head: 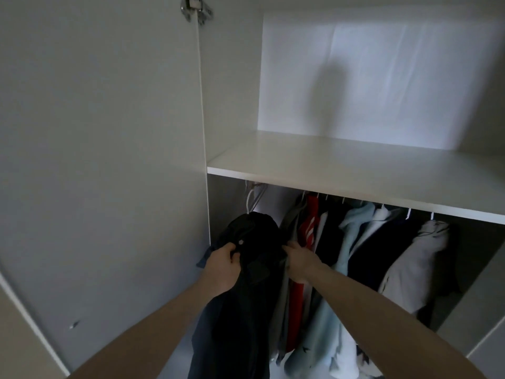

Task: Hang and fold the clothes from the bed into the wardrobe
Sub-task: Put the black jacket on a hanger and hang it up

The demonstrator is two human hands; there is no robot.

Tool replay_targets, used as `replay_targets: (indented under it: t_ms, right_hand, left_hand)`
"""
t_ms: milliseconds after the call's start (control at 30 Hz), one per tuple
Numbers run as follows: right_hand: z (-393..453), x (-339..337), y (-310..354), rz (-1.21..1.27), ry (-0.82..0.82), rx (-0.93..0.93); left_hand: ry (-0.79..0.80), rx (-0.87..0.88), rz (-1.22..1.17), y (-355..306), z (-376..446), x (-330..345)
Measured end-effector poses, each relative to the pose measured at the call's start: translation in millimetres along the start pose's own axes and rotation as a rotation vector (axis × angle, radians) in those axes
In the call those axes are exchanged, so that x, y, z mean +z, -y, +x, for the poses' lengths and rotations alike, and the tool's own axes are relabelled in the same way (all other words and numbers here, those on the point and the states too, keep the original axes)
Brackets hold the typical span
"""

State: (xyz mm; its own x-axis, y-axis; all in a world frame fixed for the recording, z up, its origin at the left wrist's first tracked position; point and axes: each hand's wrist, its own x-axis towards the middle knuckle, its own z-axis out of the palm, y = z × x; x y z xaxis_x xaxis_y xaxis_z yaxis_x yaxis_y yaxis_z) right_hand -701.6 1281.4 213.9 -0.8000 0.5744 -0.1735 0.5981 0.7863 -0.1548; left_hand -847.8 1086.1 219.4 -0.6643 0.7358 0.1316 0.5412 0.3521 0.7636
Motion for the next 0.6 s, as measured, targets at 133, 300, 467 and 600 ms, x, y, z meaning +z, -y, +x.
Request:
replay_targets:
  t_ms: [133,300,467,600]
  right_hand:
    - [19,8,-10,-0.060,0.074,0.056]
    - [30,14,-26,-0.031,0.058,0.112]
    - [33,11,-36,-0.049,0.075,0.135]
    - [34,6,-42,0.009,0.037,0.152]
  left_hand:
    - [0.001,0.033,-0.037,11,28,17]
    - [0.026,0.043,-0.064,6,65,38]
    - [0.044,0.055,-0.082,-10,103,50]
    - [0.063,0.041,-0.061,-25,139,60]
